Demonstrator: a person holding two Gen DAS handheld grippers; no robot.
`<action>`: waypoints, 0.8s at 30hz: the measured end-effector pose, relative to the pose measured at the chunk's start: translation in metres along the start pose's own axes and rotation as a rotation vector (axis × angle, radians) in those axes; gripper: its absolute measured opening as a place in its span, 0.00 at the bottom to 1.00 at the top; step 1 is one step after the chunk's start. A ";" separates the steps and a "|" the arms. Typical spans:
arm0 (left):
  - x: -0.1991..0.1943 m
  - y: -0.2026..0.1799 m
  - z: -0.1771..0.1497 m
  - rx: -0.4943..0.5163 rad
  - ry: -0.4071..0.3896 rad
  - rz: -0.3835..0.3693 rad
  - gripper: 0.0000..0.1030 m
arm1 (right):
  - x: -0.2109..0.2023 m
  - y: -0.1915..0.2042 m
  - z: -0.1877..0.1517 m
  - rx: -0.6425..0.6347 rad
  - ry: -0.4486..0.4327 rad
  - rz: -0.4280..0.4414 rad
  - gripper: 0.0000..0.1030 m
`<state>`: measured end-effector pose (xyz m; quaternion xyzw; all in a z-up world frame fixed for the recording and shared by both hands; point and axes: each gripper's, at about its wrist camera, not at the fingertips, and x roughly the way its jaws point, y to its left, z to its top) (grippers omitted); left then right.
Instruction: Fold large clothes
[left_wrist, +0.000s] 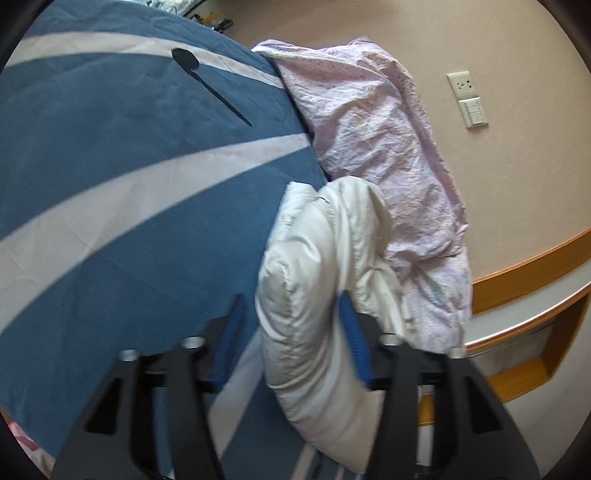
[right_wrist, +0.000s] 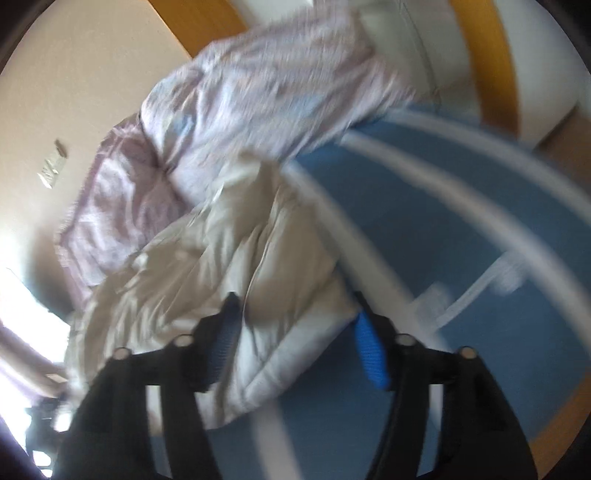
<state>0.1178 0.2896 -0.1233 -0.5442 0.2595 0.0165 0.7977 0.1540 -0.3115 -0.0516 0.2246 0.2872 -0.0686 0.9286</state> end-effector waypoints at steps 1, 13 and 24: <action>0.000 0.001 0.000 0.003 0.000 0.004 0.66 | -0.005 0.003 0.005 -0.016 -0.035 -0.038 0.65; -0.013 -0.023 -0.008 0.184 -0.059 0.069 0.89 | 0.014 0.139 -0.006 -0.457 -0.016 0.088 0.68; 0.001 -0.029 -0.010 0.201 -0.013 0.080 0.91 | 0.052 0.220 -0.047 -0.657 0.070 0.105 0.68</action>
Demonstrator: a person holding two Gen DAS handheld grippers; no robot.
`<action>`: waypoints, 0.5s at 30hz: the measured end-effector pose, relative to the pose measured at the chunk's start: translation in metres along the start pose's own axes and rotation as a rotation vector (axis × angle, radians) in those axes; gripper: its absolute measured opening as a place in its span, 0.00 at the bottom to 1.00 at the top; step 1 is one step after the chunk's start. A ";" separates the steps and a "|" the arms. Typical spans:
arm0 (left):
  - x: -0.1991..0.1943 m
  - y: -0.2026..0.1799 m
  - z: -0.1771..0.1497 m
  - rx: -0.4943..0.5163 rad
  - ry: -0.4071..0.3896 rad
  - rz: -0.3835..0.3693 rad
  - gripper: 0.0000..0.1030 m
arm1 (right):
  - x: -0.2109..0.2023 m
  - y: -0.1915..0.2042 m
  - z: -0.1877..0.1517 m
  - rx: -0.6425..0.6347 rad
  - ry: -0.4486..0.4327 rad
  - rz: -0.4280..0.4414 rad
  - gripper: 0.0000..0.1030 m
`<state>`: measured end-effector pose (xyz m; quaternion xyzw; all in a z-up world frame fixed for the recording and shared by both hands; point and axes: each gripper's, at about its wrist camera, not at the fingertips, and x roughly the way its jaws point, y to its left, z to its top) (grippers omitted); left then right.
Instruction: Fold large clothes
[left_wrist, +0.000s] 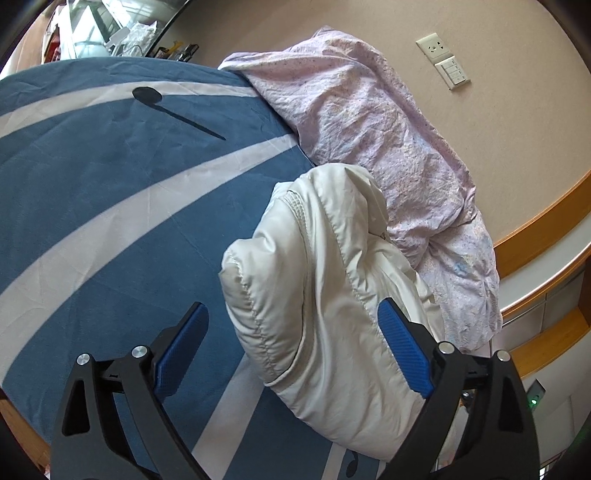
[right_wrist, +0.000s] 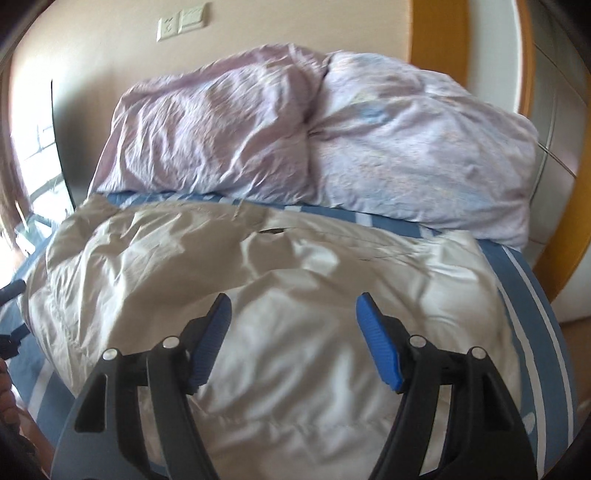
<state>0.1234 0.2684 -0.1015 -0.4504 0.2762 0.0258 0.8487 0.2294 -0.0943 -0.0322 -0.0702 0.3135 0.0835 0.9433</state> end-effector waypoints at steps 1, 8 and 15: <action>0.001 0.000 0.000 -0.004 0.003 -0.003 0.91 | 0.005 0.004 0.001 -0.009 0.004 -0.006 0.68; 0.014 0.001 0.001 -0.047 0.027 -0.017 0.91 | 0.036 0.014 -0.001 -0.041 0.060 -0.032 0.68; 0.021 0.006 0.004 -0.098 0.023 -0.026 0.90 | 0.057 0.018 -0.006 -0.054 0.086 -0.054 0.74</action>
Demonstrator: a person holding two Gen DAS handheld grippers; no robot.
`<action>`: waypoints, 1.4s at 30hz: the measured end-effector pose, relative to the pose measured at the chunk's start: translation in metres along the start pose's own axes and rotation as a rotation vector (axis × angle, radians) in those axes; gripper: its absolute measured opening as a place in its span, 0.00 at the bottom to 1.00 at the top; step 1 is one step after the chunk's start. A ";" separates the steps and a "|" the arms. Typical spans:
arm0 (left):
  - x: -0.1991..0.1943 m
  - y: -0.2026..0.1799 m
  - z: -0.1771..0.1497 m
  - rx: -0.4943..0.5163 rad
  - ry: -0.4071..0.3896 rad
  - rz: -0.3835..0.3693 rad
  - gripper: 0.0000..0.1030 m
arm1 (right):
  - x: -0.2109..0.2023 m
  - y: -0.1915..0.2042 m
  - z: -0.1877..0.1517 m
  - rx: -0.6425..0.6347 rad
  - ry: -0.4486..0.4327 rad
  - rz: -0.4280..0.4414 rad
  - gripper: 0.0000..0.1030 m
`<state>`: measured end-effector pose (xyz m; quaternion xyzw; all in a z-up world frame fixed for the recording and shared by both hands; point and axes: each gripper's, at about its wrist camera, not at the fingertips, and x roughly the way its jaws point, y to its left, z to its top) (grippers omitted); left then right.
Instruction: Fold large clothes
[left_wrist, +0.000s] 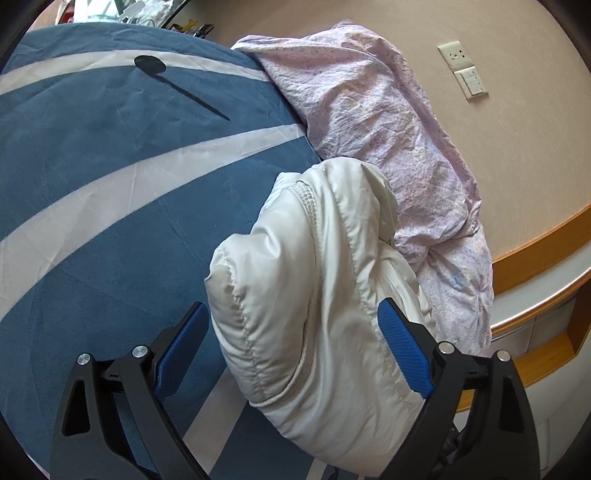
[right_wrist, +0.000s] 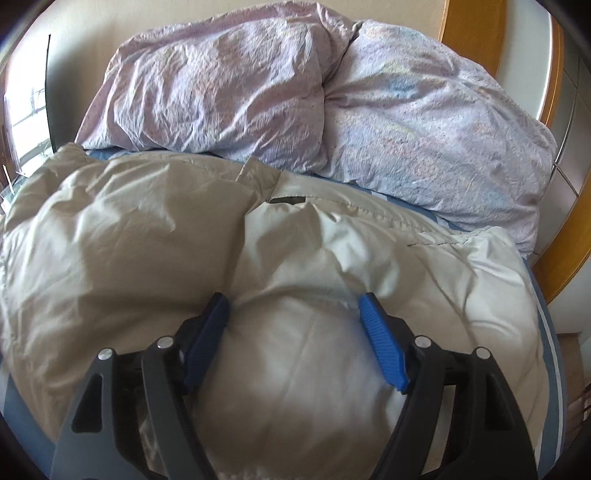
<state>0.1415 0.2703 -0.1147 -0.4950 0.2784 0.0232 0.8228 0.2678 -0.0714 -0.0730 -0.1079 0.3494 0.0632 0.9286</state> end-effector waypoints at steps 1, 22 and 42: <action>0.001 0.000 0.000 -0.001 0.000 -0.002 0.90 | 0.001 0.000 -0.001 0.000 -0.001 0.001 0.74; 0.021 -0.016 0.001 0.003 -0.036 0.031 0.85 | 0.012 0.013 -0.015 -0.127 0.020 -0.076 0.75; 0.019 -0.027 0.006 -0.023 -0.096 -0.002 0.45 | 0.014 0.014 -0.018 -0.123 0.003 -0.079 0.75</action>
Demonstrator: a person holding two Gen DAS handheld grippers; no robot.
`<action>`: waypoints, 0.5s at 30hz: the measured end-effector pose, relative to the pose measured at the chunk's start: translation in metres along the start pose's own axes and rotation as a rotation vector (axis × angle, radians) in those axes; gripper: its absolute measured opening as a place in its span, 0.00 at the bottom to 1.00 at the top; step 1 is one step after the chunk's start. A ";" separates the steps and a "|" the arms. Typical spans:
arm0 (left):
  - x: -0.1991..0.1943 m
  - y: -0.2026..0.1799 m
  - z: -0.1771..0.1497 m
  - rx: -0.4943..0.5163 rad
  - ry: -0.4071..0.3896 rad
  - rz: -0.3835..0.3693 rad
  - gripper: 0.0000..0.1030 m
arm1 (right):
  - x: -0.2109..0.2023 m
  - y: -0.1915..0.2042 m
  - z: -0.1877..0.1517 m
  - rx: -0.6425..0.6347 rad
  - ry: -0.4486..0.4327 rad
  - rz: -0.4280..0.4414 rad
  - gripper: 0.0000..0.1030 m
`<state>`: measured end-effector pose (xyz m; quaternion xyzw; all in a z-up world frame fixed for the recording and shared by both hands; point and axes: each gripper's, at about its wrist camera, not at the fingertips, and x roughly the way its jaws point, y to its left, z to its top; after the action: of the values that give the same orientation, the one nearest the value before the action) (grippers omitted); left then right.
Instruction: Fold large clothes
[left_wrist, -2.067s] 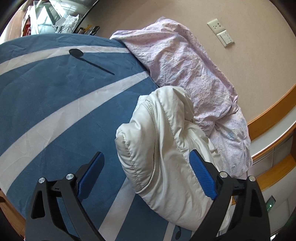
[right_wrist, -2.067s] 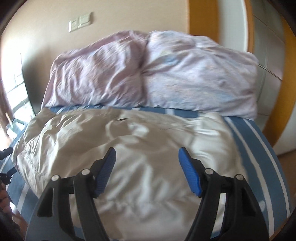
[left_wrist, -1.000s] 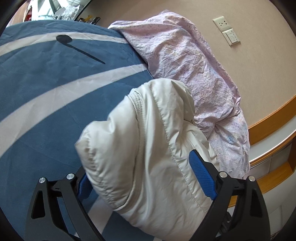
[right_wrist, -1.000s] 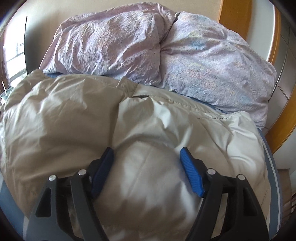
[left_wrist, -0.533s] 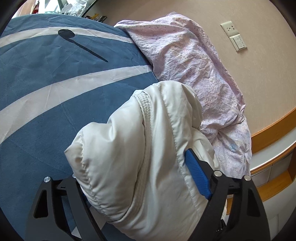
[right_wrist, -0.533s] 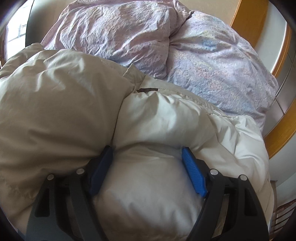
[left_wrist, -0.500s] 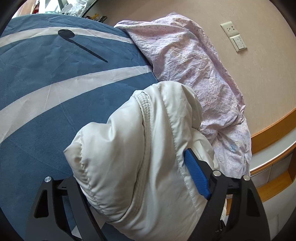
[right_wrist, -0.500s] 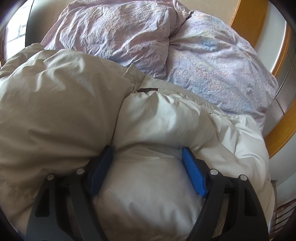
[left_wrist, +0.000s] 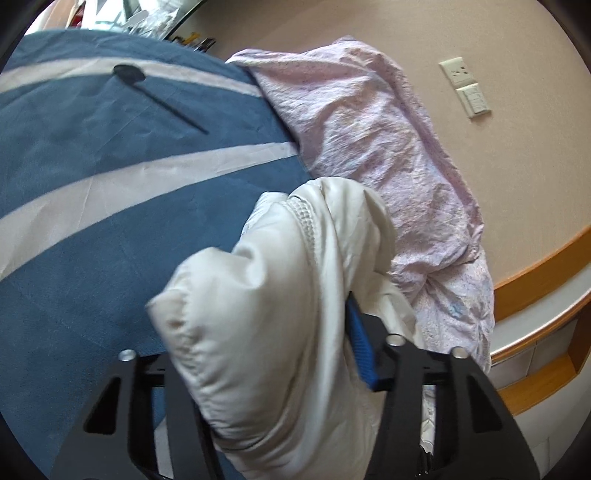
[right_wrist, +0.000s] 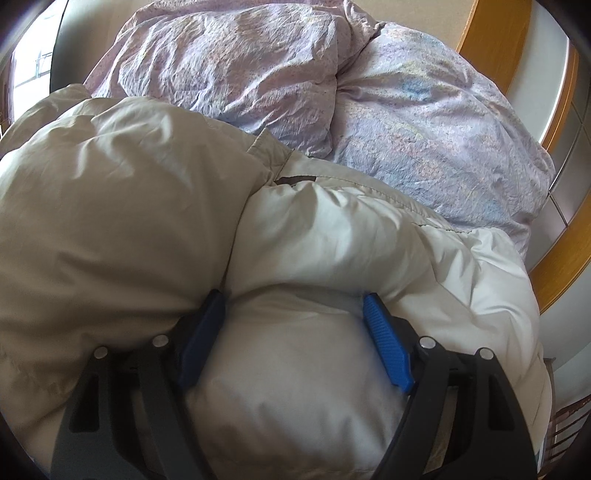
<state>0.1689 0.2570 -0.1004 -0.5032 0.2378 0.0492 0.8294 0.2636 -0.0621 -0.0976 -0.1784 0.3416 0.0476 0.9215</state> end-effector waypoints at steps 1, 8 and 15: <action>-0.002 -0.002 0.000 0.009 -0.002 -0.005 0.42 | 0.000 0.000 0.000 0.000 0.000 0.000 0.75; -0.021 -0.042 -0.002 0.136 -0.048 -0.076 0.32 | 0.000 0.001 0.001 -0.006 -0.001 -0.010 0.75; -0.040 -0.112 -0.019 0.336 -0.077 -0.221 0.32 | 0.002 0.004 0.003 -0.015 0.003 -0.024 0.75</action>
<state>0.1626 0.1925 0.0008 -0.3787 0.1542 -0.0632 0.9104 0.2661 -0.0575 -0.0982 -0.1893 0.3406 0.0388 0.9202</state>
